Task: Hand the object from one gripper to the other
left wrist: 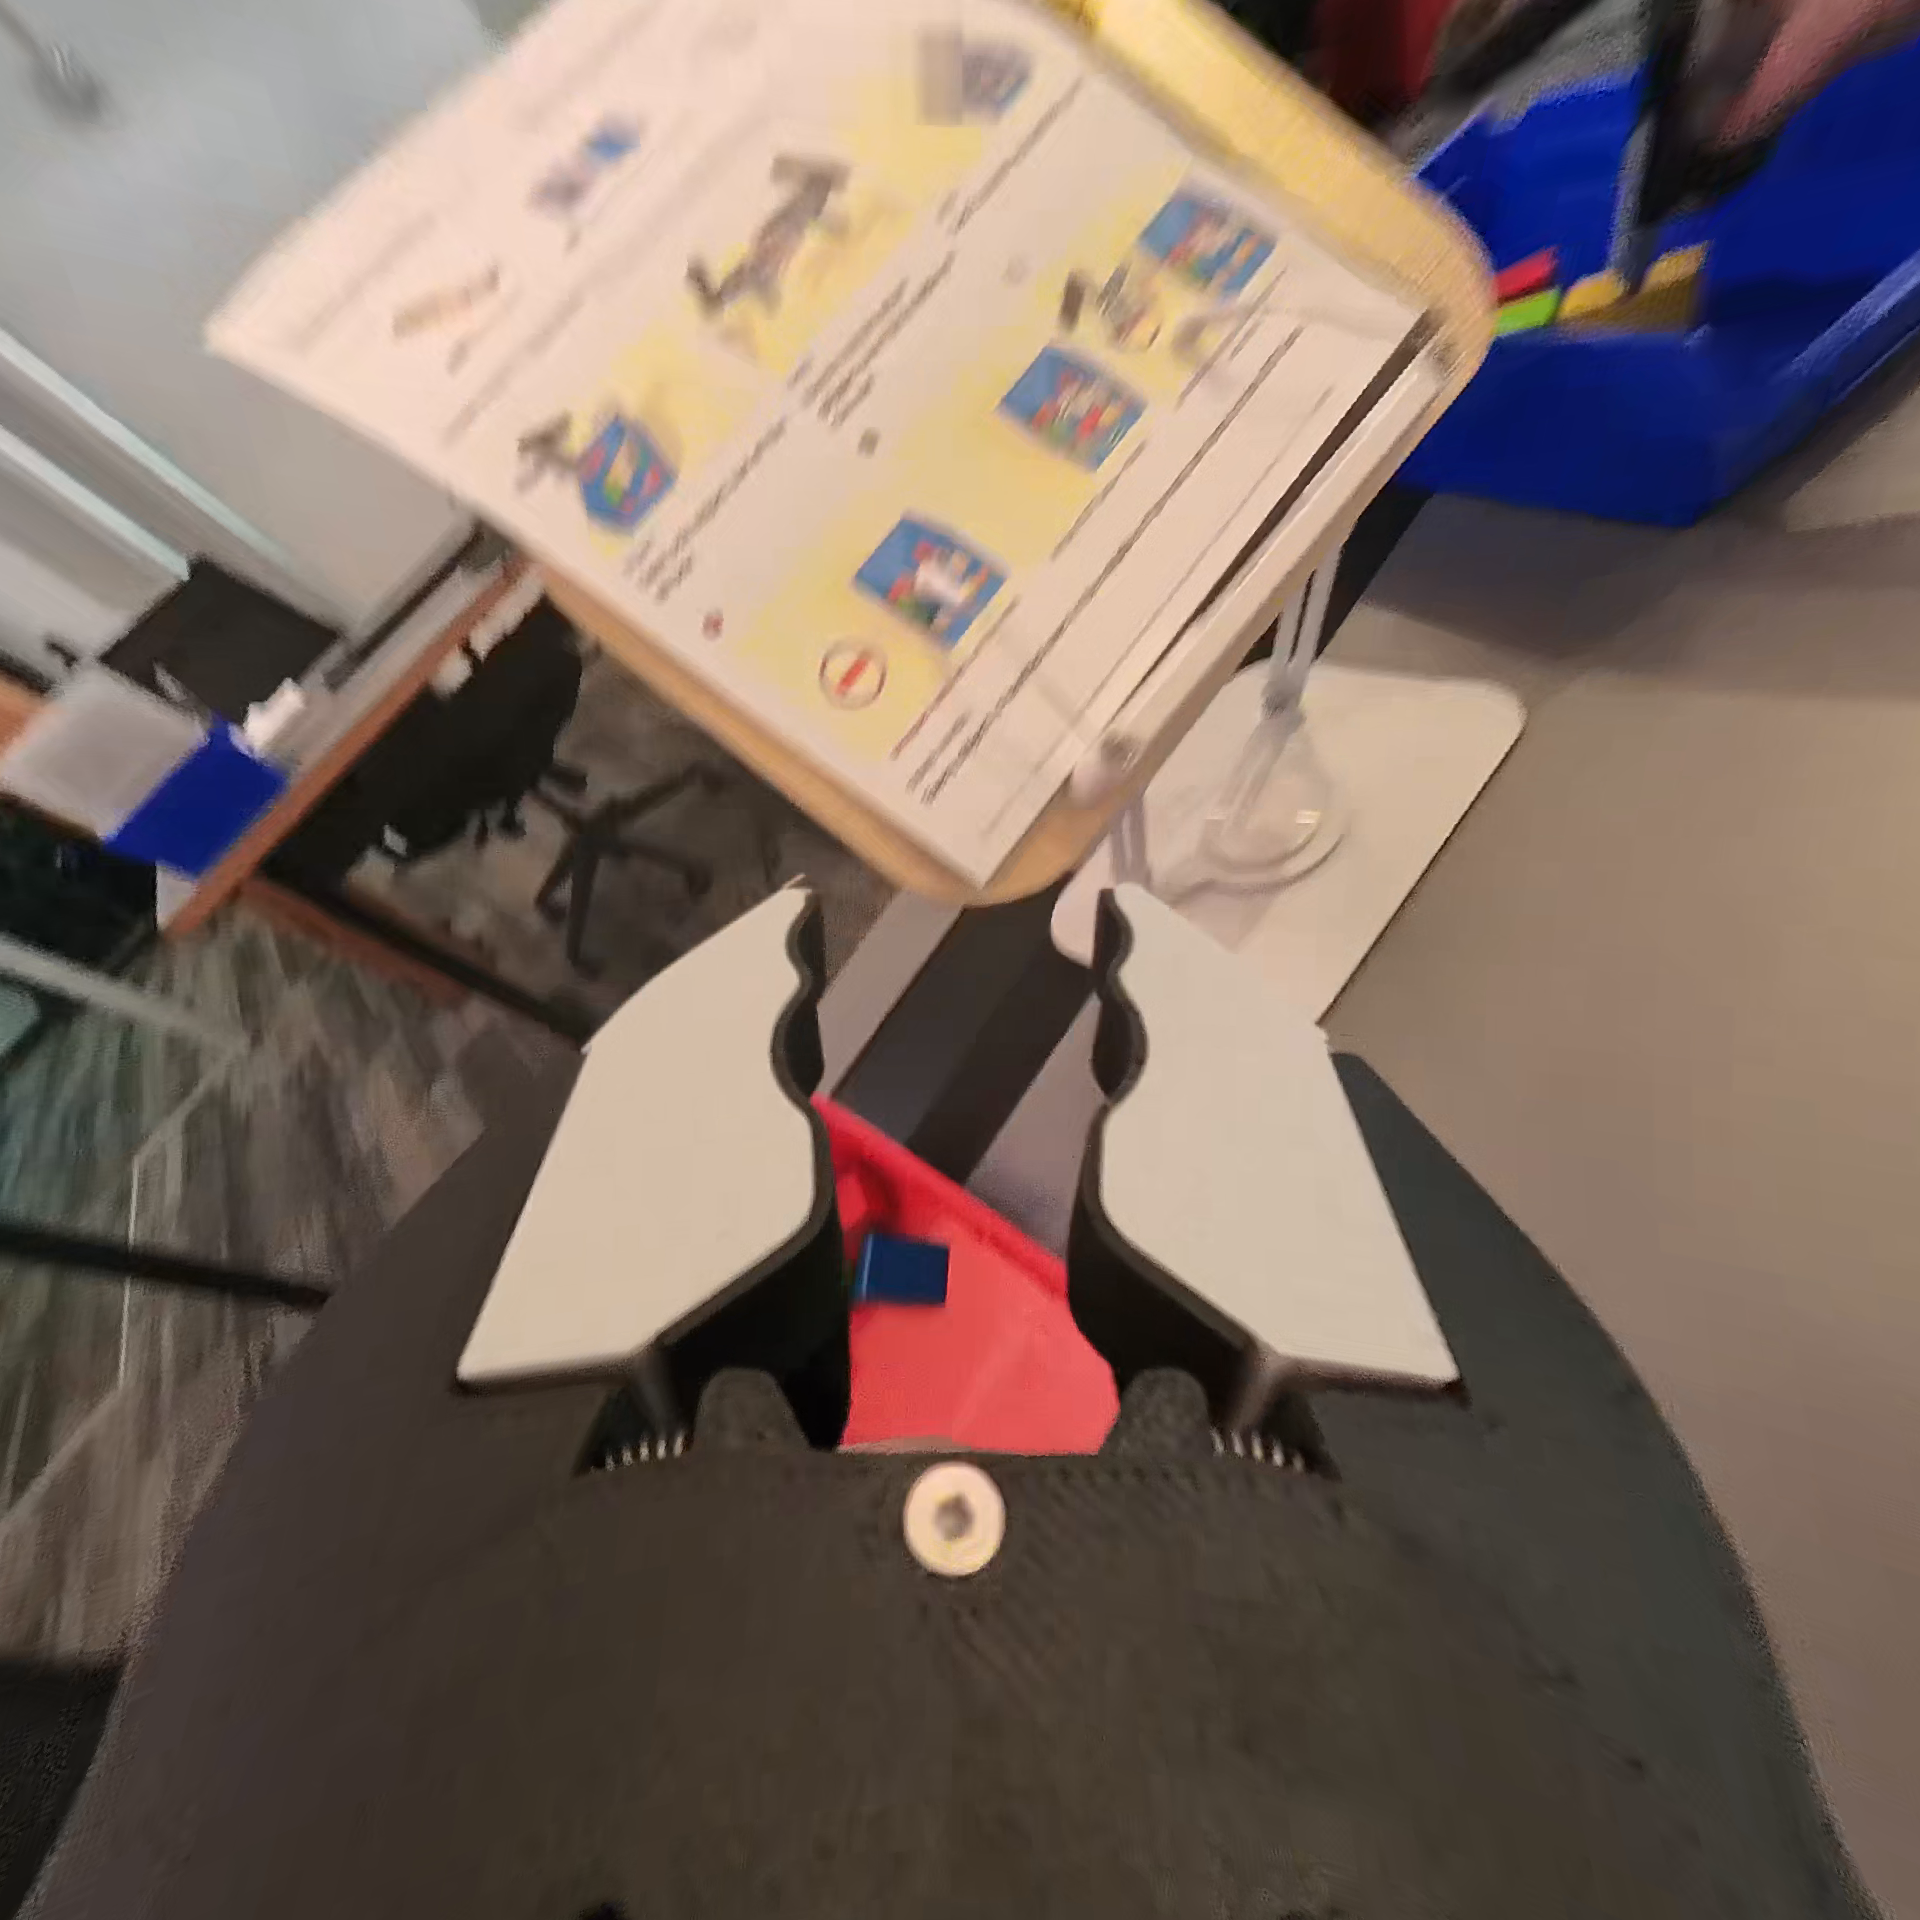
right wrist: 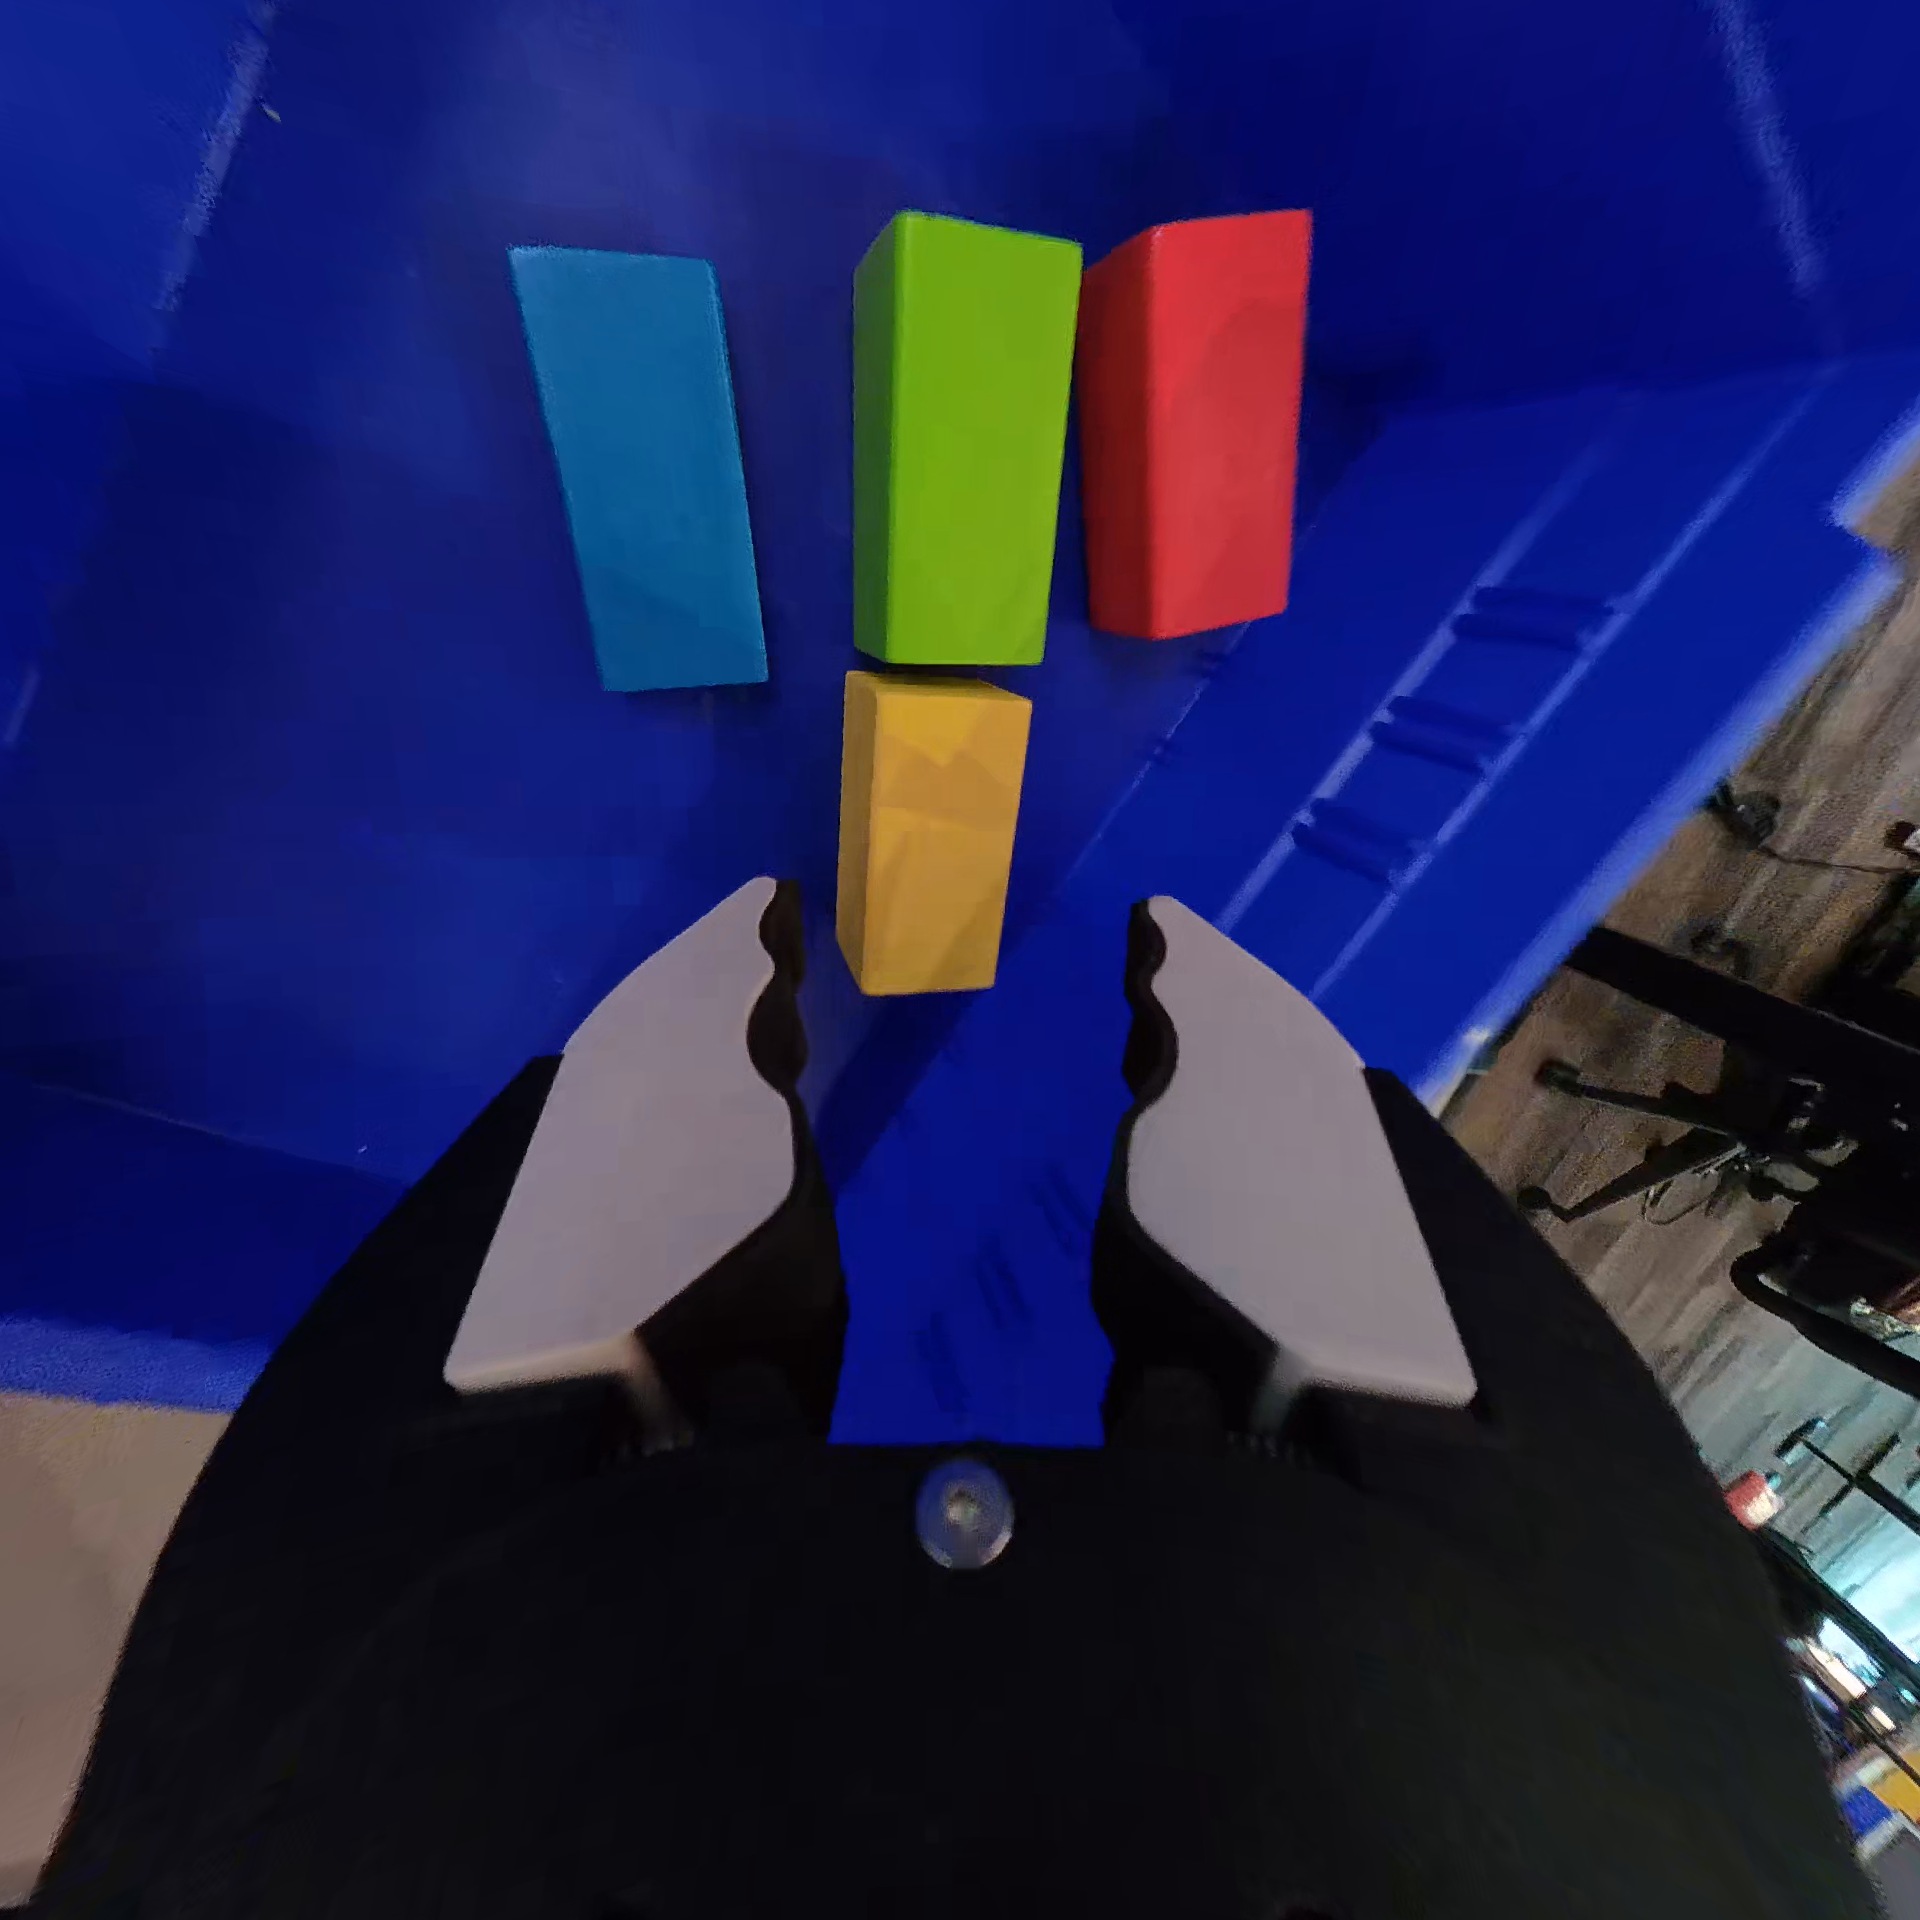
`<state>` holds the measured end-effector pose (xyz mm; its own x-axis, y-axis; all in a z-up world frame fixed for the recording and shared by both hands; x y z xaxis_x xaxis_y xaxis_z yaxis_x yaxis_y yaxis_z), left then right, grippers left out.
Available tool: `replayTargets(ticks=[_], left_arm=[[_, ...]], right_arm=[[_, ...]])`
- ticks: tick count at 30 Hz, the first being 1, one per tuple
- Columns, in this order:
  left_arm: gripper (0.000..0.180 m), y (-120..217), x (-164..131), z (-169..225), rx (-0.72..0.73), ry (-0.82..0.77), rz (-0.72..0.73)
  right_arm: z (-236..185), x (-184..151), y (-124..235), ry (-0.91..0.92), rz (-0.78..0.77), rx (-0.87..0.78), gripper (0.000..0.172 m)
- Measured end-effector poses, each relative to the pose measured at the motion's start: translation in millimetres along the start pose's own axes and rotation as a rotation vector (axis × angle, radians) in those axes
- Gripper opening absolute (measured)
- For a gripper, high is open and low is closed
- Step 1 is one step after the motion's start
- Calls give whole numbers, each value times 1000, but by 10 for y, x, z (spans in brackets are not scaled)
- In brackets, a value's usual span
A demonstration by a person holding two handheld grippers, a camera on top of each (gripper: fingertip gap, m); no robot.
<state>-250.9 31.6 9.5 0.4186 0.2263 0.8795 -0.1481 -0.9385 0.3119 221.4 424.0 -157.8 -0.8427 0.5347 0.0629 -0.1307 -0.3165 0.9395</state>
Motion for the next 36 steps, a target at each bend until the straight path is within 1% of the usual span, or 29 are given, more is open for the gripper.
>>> replayTargets(ticks=[3, 6, 8, 9, 12, 16, 18, 20, 22, 24, 26, 27, 29, 32, 36], left_arm=[[56, -37, -360, -257, 78, 64, -159], [63, -75, -864, -510, 146, 122, -370], [61, -107, -1159, -695, 185, 194, -459], [63, -138, -1300, -772, 187, 205, -521], [70, -315, -1627, -956, 105, 130, -679], [84, -533, -2010, -1200, -3, -3, -912], [85, -615, -2129, -1261, -61, -44, -982], [84, -707, -2234, -1285, -112, -43, -1042], [82, -773, -2369, -1296, -142, -38, -1141], [83, -818, -2492, -1322, -133, -38, -1235], [88, -834, -2580, -1335, -134, -13, -1310], [88, -842, -2607, -1362, -117, 1, -1330], [87, -851, -2646, -1360, -131, 43, -1362], [90, -851, -2654, -1324, -142, 15, -1359], [80, -798, -2594, -1178, -183, 20, -1330]], right_arm=[[-36, -17, 334, -26, 110, -28, 59], [-157, -54, 716, -35, 229, -37, 58], [-291, -76, 969, -25, 308, -32, 57], [-378, -74, 1092, -18, 352, -26, 56], [-689, -17, 1391, 33, 471, -7, 53], [-1061, 112, 1613, 114, 557, 28, 52], [-1200, 190, 1688, 162, 587, 41, 51], [-1296, 239, 1728, 193, 597, 45, 51], [-1375, 267, 1745, 216, 611, 54, 51], [-1421, 272, 1735, 230, 610, 60, 50], [-1446, 277, 1721, 237, 610, 71, 50], [-1451, 282, 1715, 238, 609, 72, 50], [-1462, 293, 1712, 243, 616, 80, 51], [-1463, 297, 1708, 245, 624, 92, 51], [-1449, 288, 1691, 241, 622, 101, 51]])
Point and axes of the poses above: each gripper's, where its closed fingertips meet, y back along the fingers, x out of its top, z = x × y across the jaws, the point moved 6 cm from there along y, back along the fingers, and after that the axes turned 9 degrees about y, right-handed, at the moved point
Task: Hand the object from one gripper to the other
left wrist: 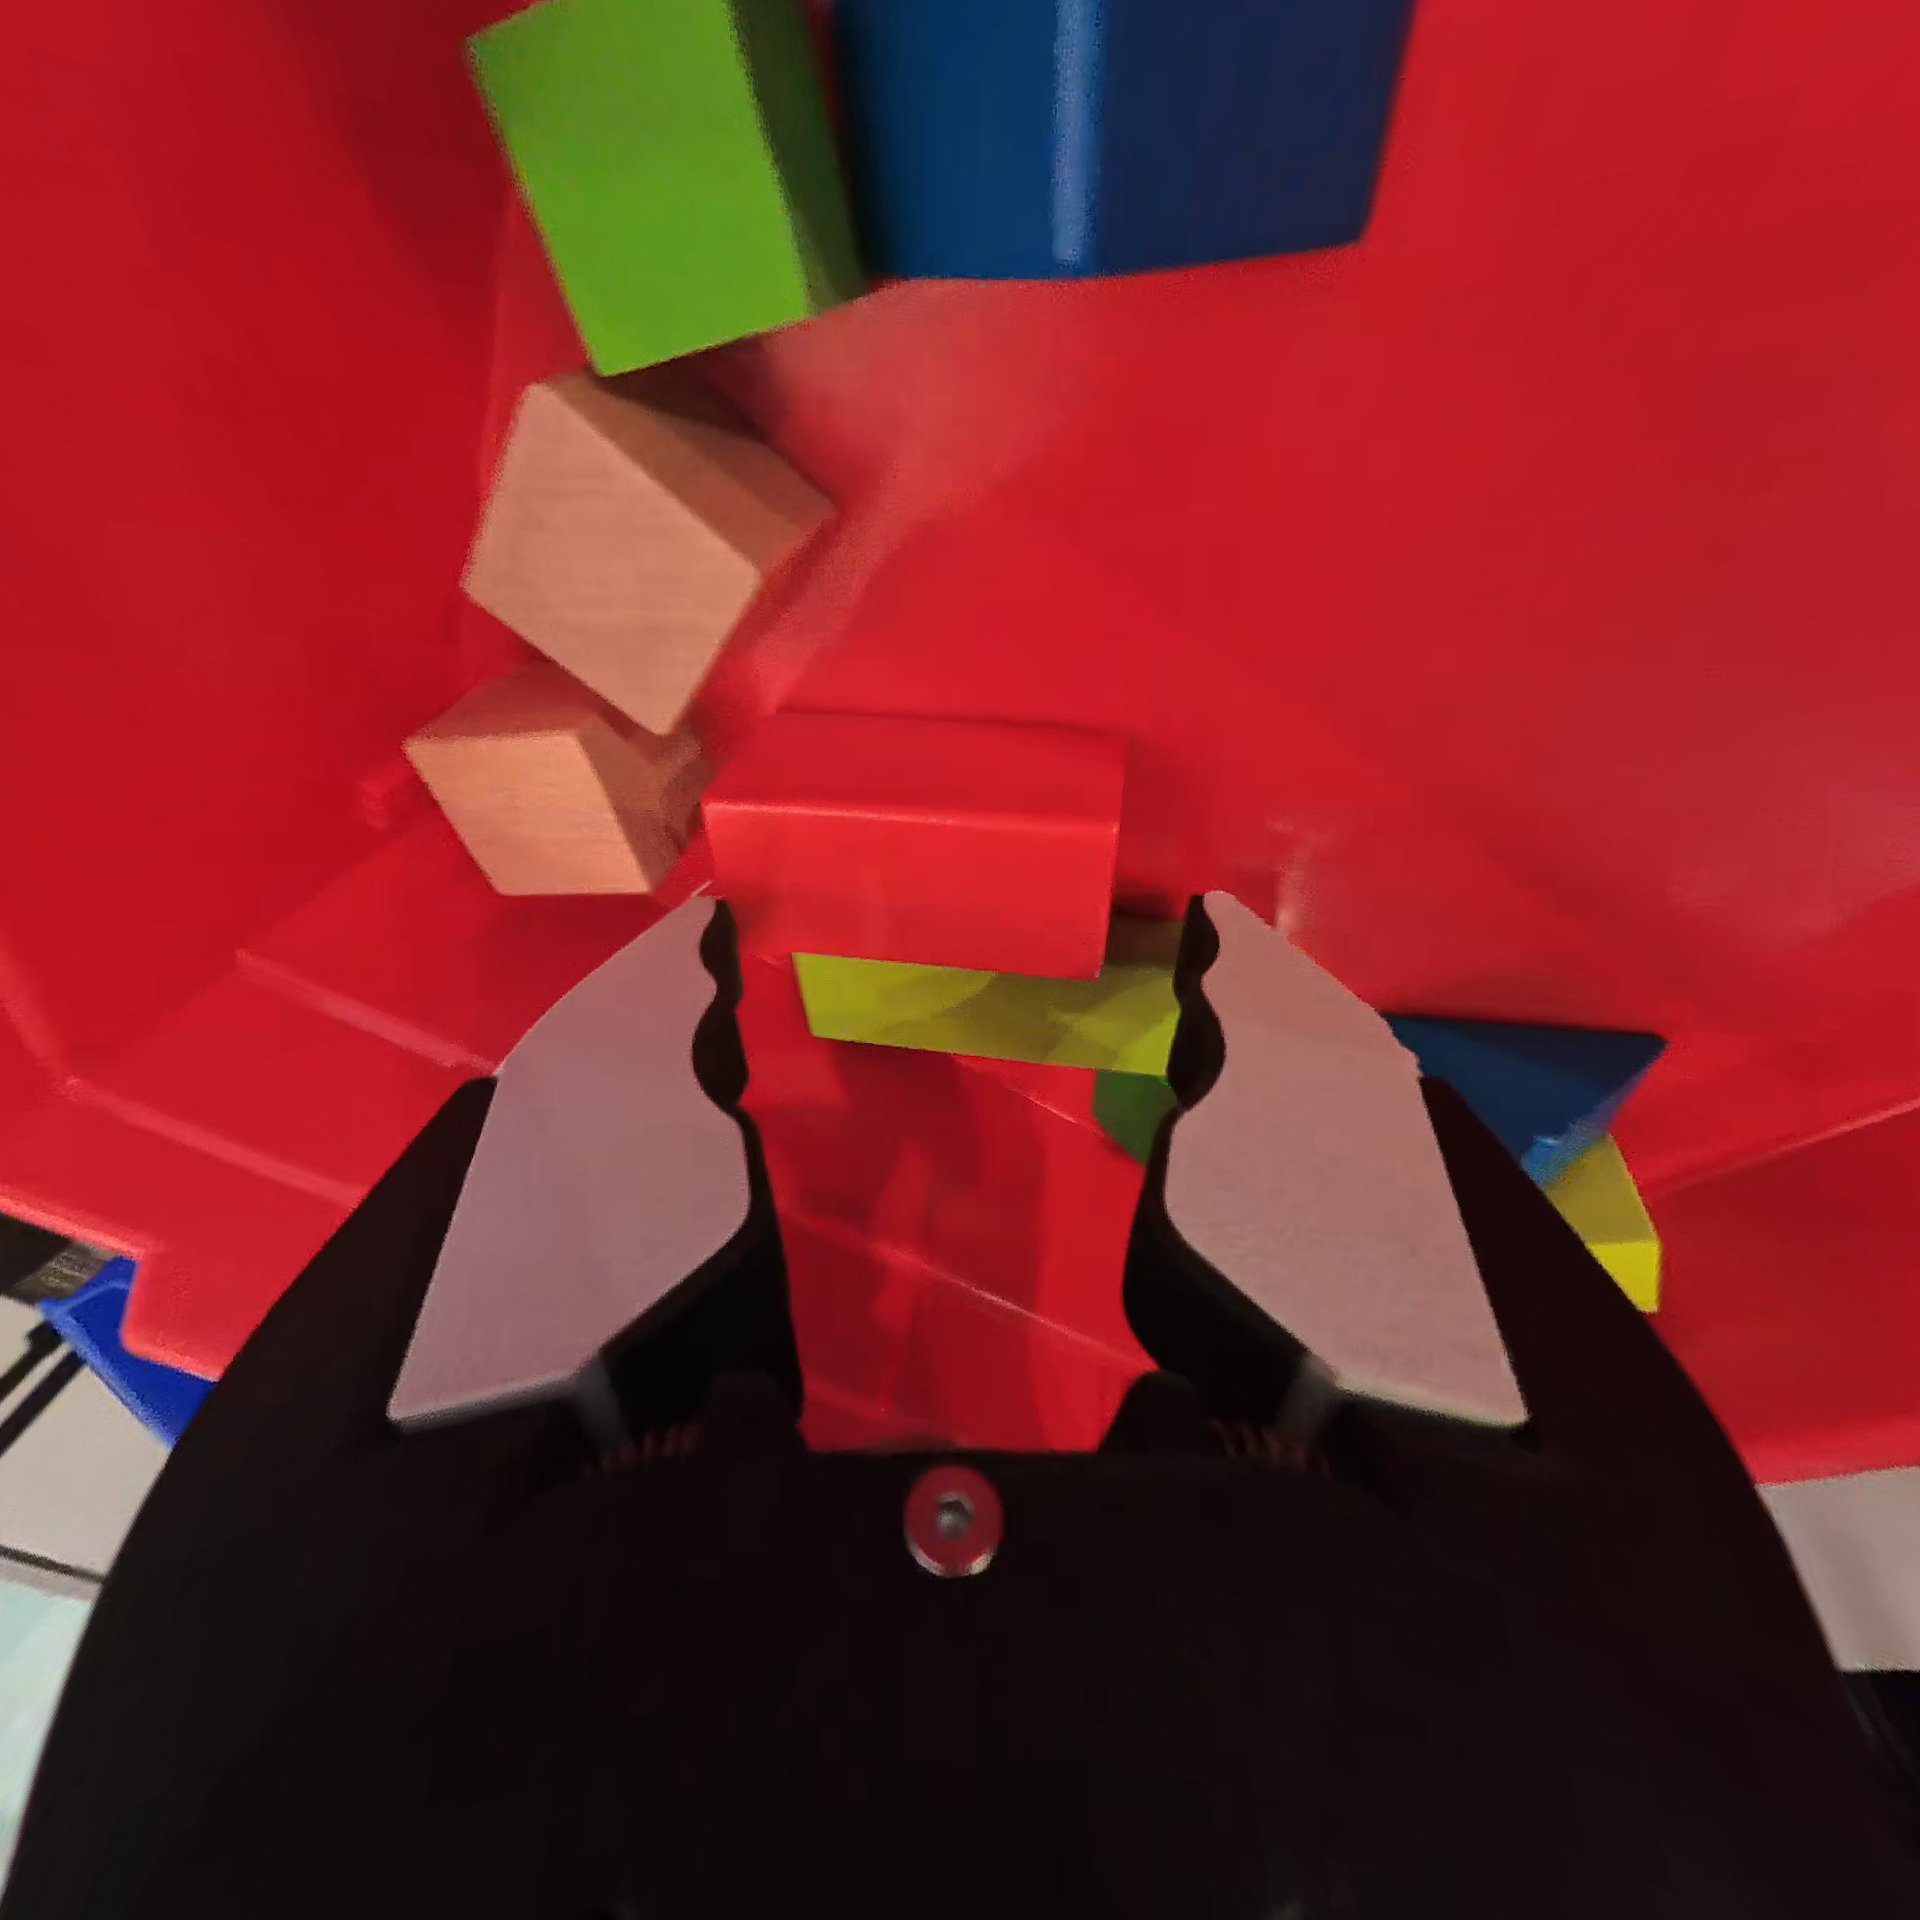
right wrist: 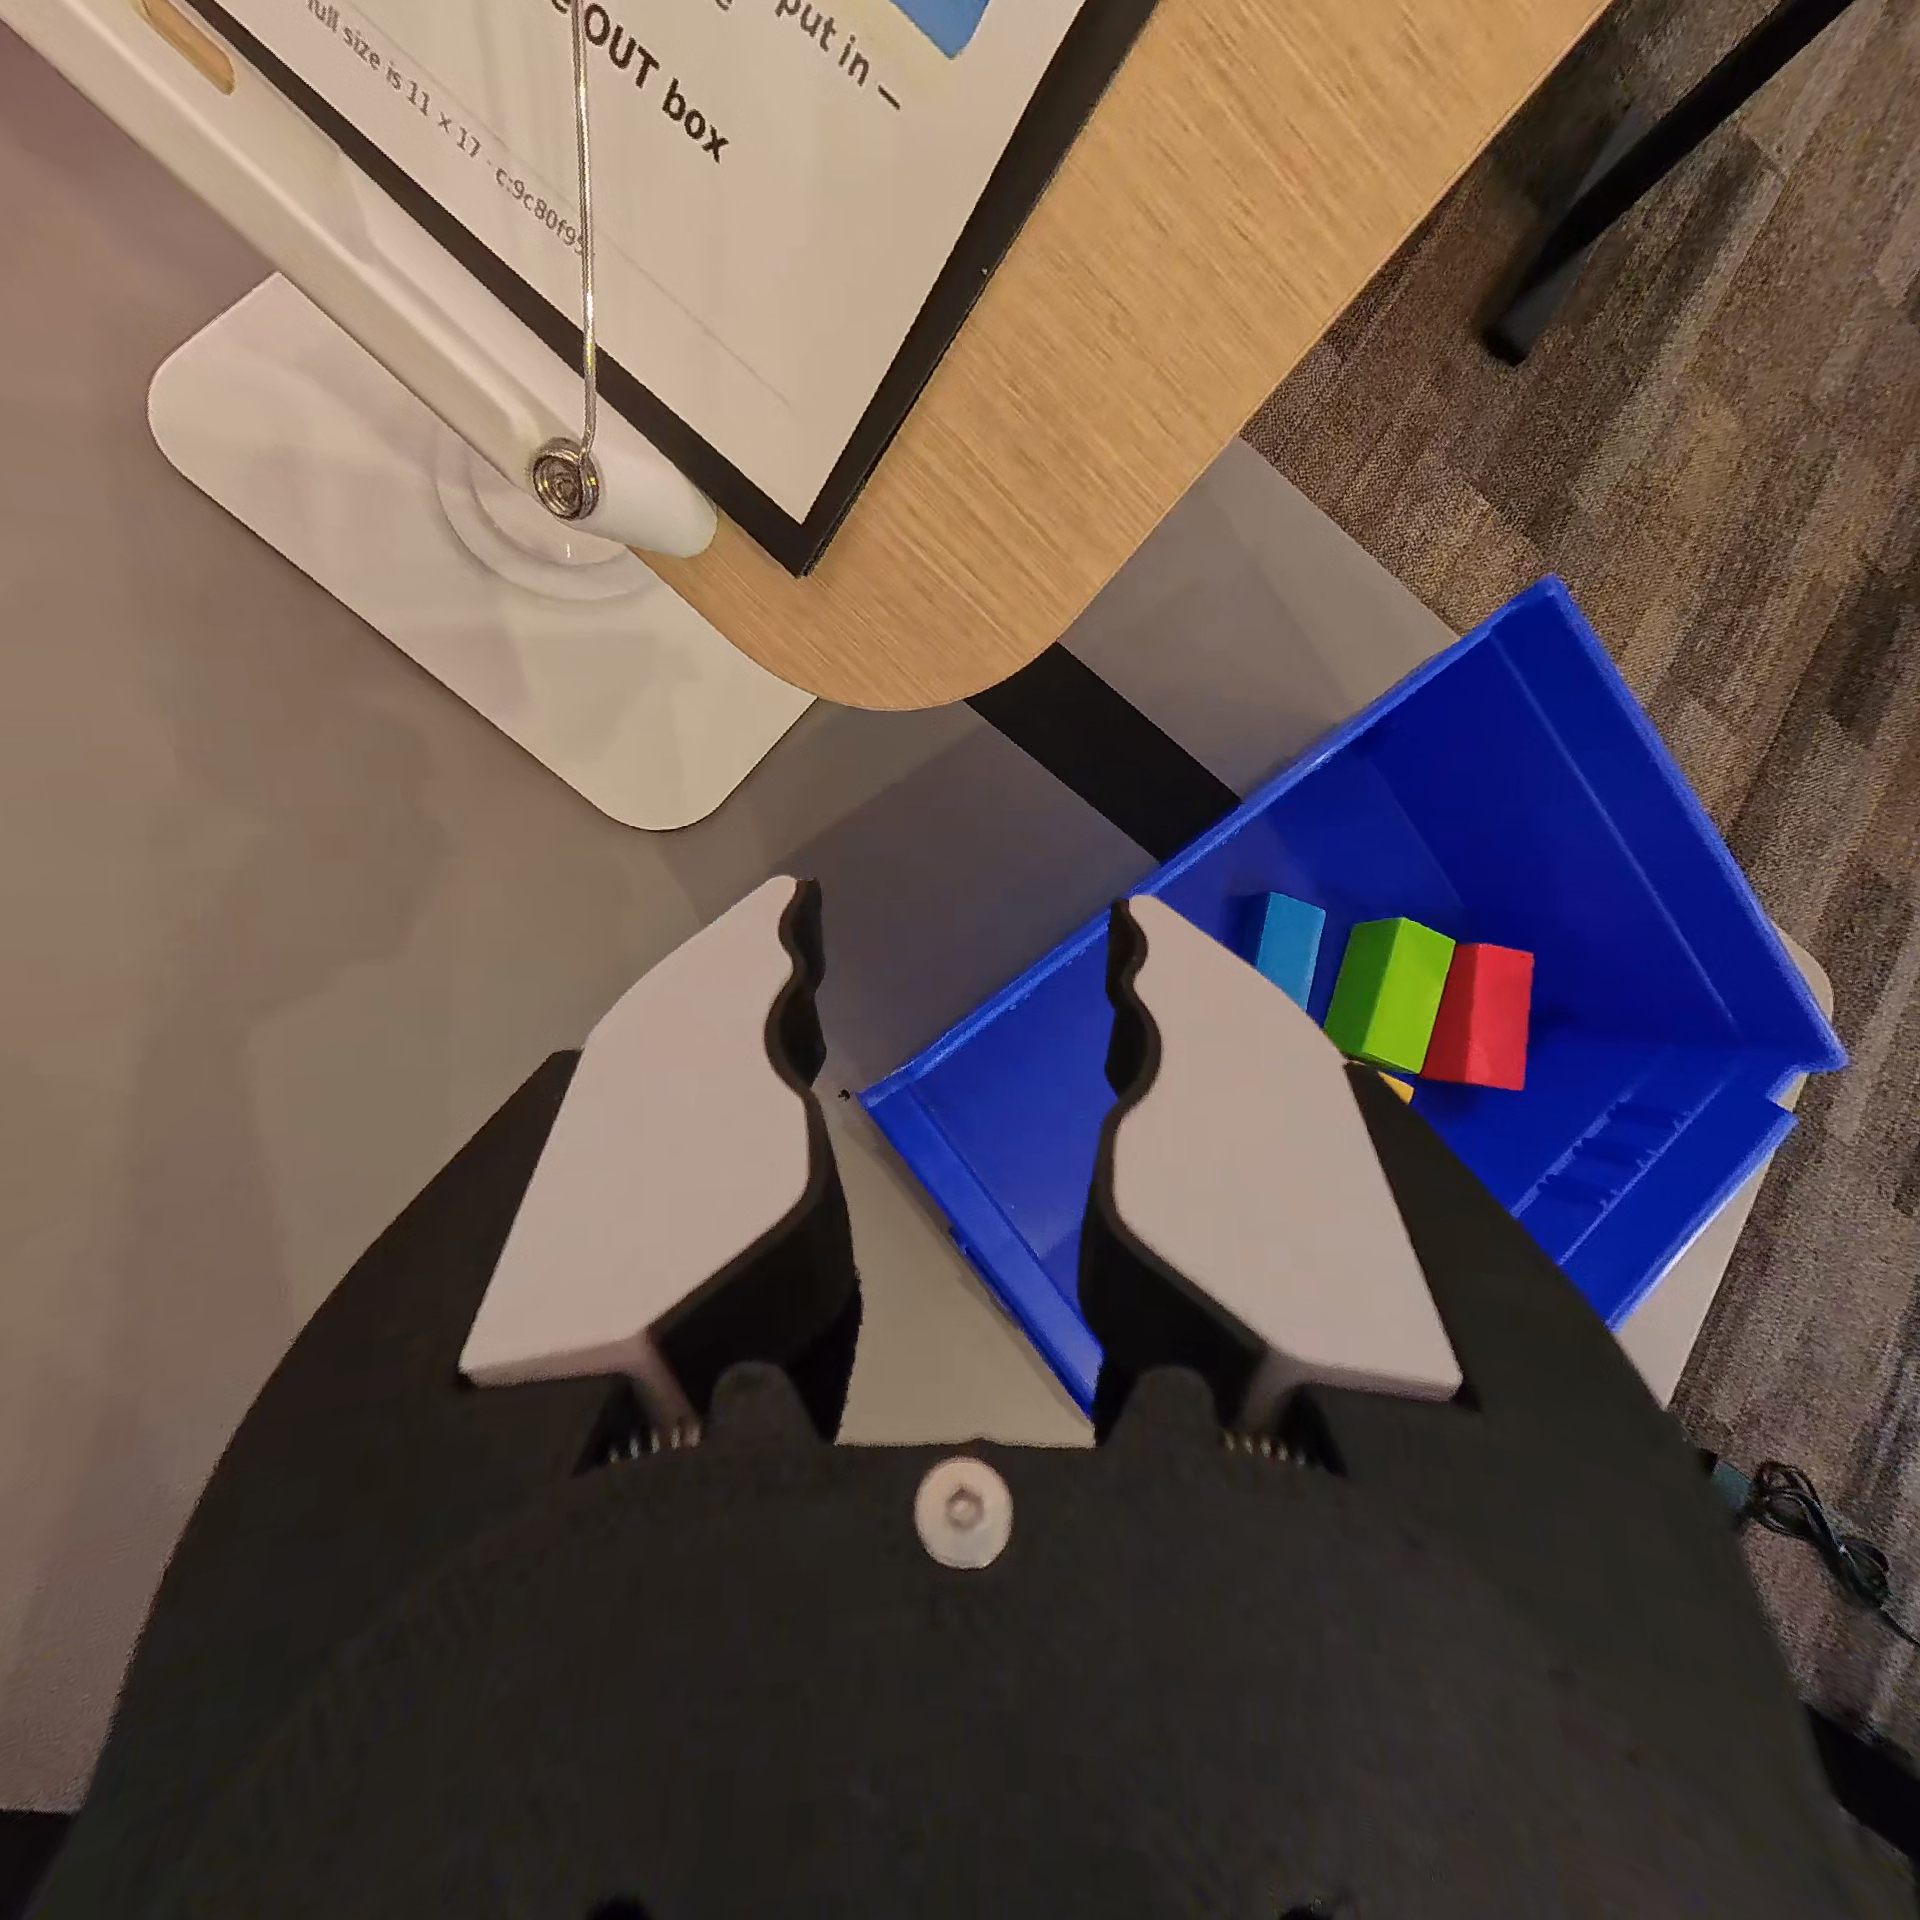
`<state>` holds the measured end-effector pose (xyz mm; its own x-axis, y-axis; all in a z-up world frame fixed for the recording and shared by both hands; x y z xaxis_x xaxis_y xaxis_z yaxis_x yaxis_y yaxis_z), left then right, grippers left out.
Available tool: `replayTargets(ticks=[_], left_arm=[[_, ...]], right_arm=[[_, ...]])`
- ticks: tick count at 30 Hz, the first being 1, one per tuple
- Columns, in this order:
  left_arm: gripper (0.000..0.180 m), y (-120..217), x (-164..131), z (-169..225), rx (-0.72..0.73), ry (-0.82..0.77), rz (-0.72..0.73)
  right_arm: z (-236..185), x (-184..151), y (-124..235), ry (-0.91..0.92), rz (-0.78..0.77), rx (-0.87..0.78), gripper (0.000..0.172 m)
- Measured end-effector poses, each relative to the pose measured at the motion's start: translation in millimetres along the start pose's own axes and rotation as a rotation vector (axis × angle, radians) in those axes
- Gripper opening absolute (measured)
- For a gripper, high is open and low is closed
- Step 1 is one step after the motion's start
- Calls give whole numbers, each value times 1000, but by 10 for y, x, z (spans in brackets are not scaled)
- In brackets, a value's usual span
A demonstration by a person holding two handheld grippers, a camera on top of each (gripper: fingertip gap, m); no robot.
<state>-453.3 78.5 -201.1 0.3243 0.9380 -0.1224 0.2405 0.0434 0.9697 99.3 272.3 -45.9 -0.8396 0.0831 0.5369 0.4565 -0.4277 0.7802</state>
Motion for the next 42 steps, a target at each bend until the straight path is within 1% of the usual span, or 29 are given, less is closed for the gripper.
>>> replayTargets(ticks=[2, 4, 8, 10, 12, 13, 16, 18, 20, 21, 24, 26, 28, 30, 32, 34, 37, 40, 42], left_arm=[[78, 24, -34, 103, -3, -33, -17], [78, 51, -7, 179, -22, -49, 11], [86, -8, 34, 182, -33, -64, -16], [84, -45, 57, 179, -47, -67, -23], [73, -34, 61, 159, -39, -68, -19], [73, -34, 60, 165, -39, -69, -16], [73, -1, 54, 194, -52, -56, 53], [73, 61, 31, 196, -39, -39, 114], [73, 194, -1, 208, -20, -13, 211], [73, 287, -20, 226, -9, -5, 271], [73, 697, -84, 343, 54, -7, 490], [73, 1069, -115, 509, 110, -25, 671], [73, 1468, -116, 793, 172, -85, 867], [73, 1847, -91, 1208, 194, -180, 1062], [73, 2179, -51, 1654, 233, -279, 1223], [72, 2416, 7, 2050, 281, -359, 1318], [73, 2633, 97, 2529, 313, -464, 1415], [72, 2730, 170, 2805, 346, -529, 1460], [72, 2742, 212, 2909, 335, -560, 1456]], right_arm=[[-1, 1, 1, -3, 2, 2, 51], [-13, 8, -1, 1, 4, 6, 51], [-54, 29, -16, 12, 5, 18, 51], [-73, 42, -24, 19, 10, 27, 51], [-89, 57, -32, 20, 24, 46, 51], [-92, 63, -33, 20, 31, 53, 50], [-110, 83, -21, 22, 56, 76, 50], [-151, 133, 22, 21, 108, 117, 50], [-221, 219, 114, 24, 197, 183, 49], [-283, 287, 191, 28, 270, 242, 48], [-589, 544, 509, 30, 537, 542, 50], [-793, 699, 638, 37, 650, 683, 50], [-1023, 849, 684, 34, 724, 834, 52], [-1241, 997, 671, 9, 789, 968, 53], [-1451, 1122, 601, -38, 821, 1105, 54], [-1652, 1205, 462, -85, 803, 1207, 56], [-1892, 1261, 326, -141, 774, 1382, 56], [-2019, 1281, 307, -154, 781, 1488, 56], [-2069, 1284, 324, -142, 791, 1524, 51]])
Point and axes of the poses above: each gripper's, where its closed fingertips meet, y back along the fingers, x out of its top, z = x × y across the jaws, the point moved 6 cm from there along y, back along the fingers, and after that the axes turned 9 degrees about y, right-handed, at the moved point
